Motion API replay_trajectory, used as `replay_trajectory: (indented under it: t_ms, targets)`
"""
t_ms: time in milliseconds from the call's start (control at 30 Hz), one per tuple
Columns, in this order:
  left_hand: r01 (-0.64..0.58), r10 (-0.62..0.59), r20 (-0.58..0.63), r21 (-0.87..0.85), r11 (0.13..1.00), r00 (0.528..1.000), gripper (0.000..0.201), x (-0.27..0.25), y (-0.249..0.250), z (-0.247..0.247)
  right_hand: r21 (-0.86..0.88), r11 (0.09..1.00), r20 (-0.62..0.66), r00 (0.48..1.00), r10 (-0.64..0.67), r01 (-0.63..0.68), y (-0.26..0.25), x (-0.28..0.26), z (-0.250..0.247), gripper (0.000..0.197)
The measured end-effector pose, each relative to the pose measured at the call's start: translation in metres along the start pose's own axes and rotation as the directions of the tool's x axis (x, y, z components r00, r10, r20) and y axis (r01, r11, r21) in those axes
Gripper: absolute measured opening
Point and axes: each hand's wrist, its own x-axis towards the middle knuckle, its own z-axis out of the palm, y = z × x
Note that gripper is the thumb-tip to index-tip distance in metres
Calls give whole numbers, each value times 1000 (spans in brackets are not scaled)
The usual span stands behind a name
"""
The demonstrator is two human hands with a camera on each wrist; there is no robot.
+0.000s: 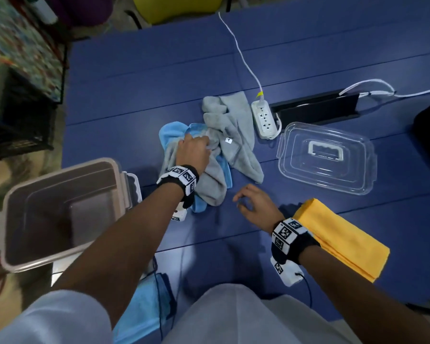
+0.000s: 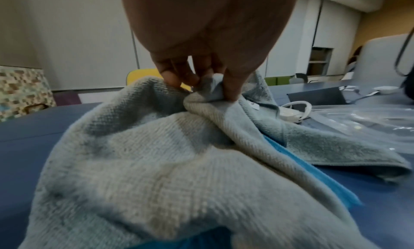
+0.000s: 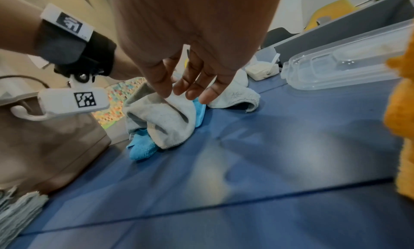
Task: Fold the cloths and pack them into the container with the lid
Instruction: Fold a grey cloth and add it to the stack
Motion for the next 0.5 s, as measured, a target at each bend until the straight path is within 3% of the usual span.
replay_trajectory:
  t_ms: [133,200,267,367,433,500]
  targets:
    - [-123,87,-151,-252,960,985,13,-40,3,-24,95,995,-223,975,-14,36,-27,12,-19,28]
    - [-213,131,-212,-432,876,968,13,-61,3,-45,88,988,-337,937,-88,124,-47,16,-31,30]
    - [-287,238,-160,-564,775,958,12,-84,4,-67,24,970,-374,902,-215,242,-68,14,-38,39]
    - [-315,353,-48,-578,753,934,8,-120,6,-79,-160,930,-219,906,-361,331,-88,5,-34,34]
    - [-279,331,-17,-579,766,943,10,-145,1,-75,-261,914,-91,935,-343,310,-93,-9,-26,27]
    - [-245,333,77,-528,813,940,19,-169,-10,-66,-265,915,-17,948,-318,303,-88,-31,-19,34]
